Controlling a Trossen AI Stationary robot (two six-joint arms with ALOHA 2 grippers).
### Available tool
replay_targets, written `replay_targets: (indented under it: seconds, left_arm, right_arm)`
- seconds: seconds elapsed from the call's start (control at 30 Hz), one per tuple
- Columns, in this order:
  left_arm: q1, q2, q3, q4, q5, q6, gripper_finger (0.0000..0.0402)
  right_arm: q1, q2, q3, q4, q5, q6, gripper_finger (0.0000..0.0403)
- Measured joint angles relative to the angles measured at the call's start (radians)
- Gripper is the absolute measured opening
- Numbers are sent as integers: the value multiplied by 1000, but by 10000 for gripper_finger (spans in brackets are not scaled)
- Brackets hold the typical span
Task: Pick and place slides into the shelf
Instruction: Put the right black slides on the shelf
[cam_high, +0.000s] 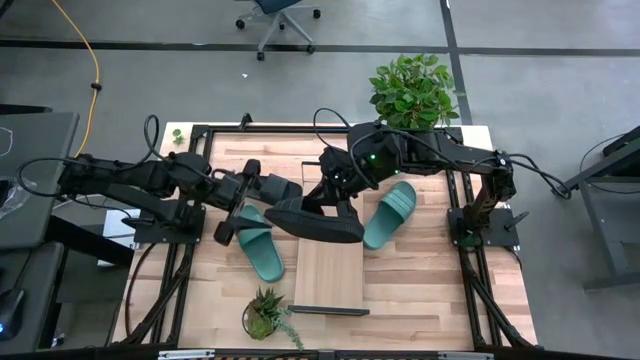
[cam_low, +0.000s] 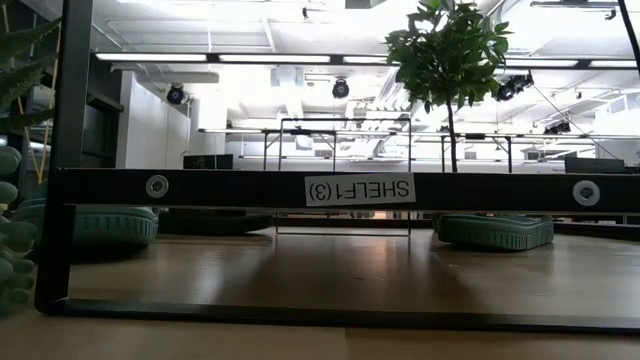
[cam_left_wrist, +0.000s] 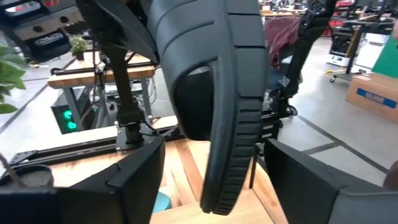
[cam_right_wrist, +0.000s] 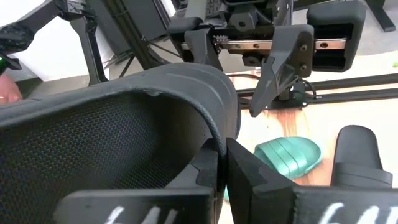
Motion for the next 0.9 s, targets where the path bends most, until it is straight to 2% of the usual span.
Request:
replay_targets:
  seconds: [0.67,0.9]
  left_arm:
    - [0,0,0,1,5,-3,33]
    - [0,0,-1,18,5,-12,24]
  right_arm:
    - [0,-1,0,22,4,-23,6]
    - [0,-2,0,21,8,-15,43]
